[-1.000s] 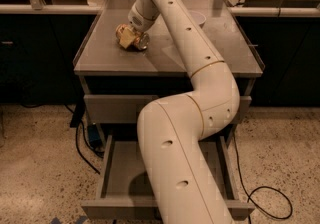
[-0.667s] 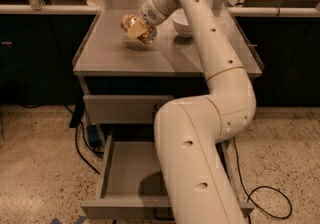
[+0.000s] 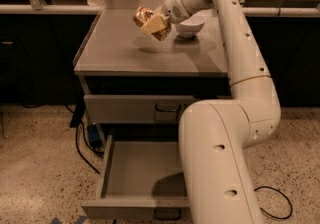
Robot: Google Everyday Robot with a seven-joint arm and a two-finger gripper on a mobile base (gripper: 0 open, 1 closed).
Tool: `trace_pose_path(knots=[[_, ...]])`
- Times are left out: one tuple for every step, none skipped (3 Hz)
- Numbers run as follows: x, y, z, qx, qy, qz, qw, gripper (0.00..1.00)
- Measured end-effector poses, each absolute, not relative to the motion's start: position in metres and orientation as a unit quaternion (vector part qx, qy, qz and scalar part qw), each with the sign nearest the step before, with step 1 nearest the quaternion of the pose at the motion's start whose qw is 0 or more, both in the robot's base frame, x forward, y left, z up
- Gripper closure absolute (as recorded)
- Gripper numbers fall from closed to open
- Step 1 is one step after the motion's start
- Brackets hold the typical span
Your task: Place orange can into middle drawer
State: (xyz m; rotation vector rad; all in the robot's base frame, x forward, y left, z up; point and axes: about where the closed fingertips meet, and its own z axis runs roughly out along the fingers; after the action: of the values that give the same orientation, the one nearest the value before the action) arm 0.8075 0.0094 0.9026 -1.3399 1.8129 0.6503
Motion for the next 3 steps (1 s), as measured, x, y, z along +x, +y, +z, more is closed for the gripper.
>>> trace_pose_path(knots=[[0.793, 0.003, 0.909, -0.532, 0.697, 0.282, 0.39, 1.0], [0.771, -0.011, 0.943, -0.526, 0.672, 0.307, 0.422, 1.0], [0.742, -0.056, 1.015, -0.488, 0.649, 0.293, 0.505, 1.0]])
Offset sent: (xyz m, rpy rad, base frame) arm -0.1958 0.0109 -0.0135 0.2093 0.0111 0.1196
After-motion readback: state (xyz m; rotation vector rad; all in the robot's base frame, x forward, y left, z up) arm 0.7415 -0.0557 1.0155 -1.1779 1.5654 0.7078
